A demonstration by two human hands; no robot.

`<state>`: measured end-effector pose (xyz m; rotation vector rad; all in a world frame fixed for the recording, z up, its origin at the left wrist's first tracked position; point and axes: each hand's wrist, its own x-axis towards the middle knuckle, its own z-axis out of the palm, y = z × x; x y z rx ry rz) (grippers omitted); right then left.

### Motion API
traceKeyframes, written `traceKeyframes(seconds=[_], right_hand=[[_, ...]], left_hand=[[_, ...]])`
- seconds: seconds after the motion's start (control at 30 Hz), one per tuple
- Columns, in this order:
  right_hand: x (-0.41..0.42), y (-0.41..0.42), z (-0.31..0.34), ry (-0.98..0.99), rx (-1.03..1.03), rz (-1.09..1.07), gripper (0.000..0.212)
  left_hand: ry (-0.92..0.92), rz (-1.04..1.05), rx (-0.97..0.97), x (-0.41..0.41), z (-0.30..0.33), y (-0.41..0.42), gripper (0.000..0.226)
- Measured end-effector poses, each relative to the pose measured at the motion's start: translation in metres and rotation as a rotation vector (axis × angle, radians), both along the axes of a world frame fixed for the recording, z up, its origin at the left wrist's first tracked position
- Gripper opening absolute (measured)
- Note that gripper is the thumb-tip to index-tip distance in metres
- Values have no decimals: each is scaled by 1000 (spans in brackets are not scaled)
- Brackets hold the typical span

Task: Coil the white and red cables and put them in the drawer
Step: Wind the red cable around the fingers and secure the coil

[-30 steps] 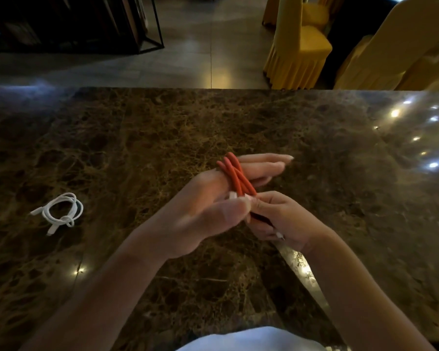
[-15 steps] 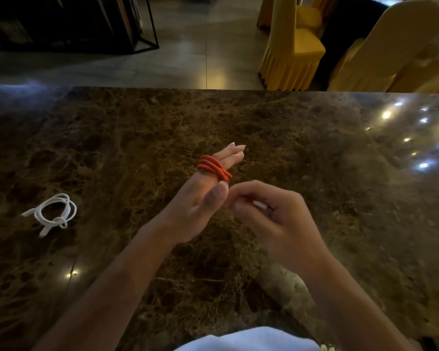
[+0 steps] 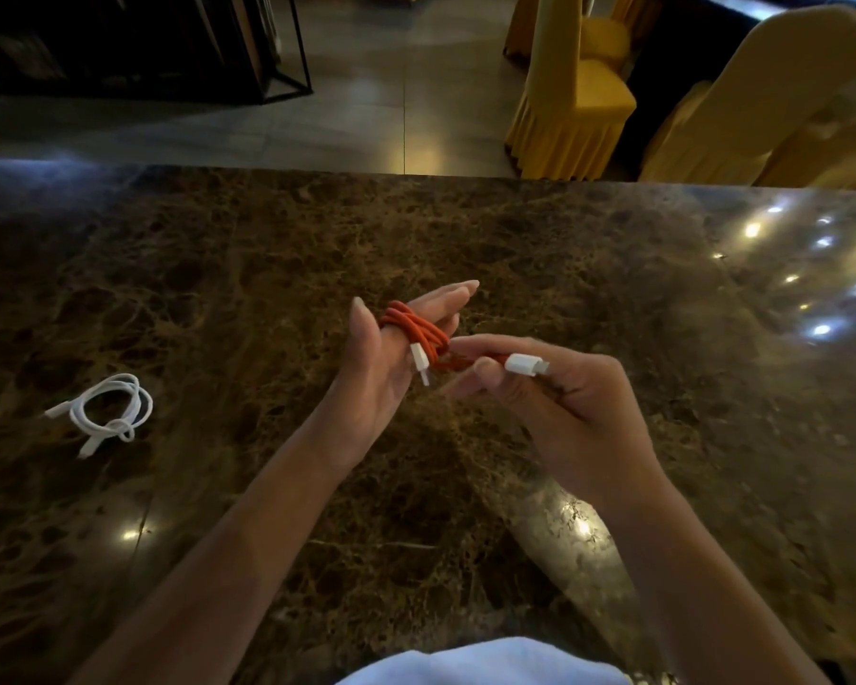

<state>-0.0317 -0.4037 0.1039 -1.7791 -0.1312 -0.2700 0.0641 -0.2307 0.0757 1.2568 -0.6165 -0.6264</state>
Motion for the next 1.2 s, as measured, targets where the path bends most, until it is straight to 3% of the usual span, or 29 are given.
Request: traceKeyframes(seconds=[0.07,0.13,0.3,0.4,0.47,0.6,0.7,0.93,1.2], right_hand=[[4,-5,-3,-109,-291,-140,19],[6,-7,-3,-124,-370,-182,18],[3,3,-1,9,-49,-7,22],[8,6,2,185,138,-98,40],[11,4,5,289,187,-177,38],[14,1,8,323,127,-214,13],[16,-2,7,304,48,-235,6],[14,-8,6,348,-55,-155,20],[15,-24,12,308,-197,-100,5]], left_hand=[[-2,3,25,-4,-1,-2,116],[4,23,30,-5,-2,-3,117],[116,-18,-34,-8,-4,-1,123],[128,-13,-56,-12,-4,0,118],[102,19,-56,-14,-2,0,117],[69,43,-65,-12,2,0,116],[96,34,-93,-12,2,0,115],[99,4,-69,-15,2,2,118],[98,-63,-38,-22,6,-2,120]])
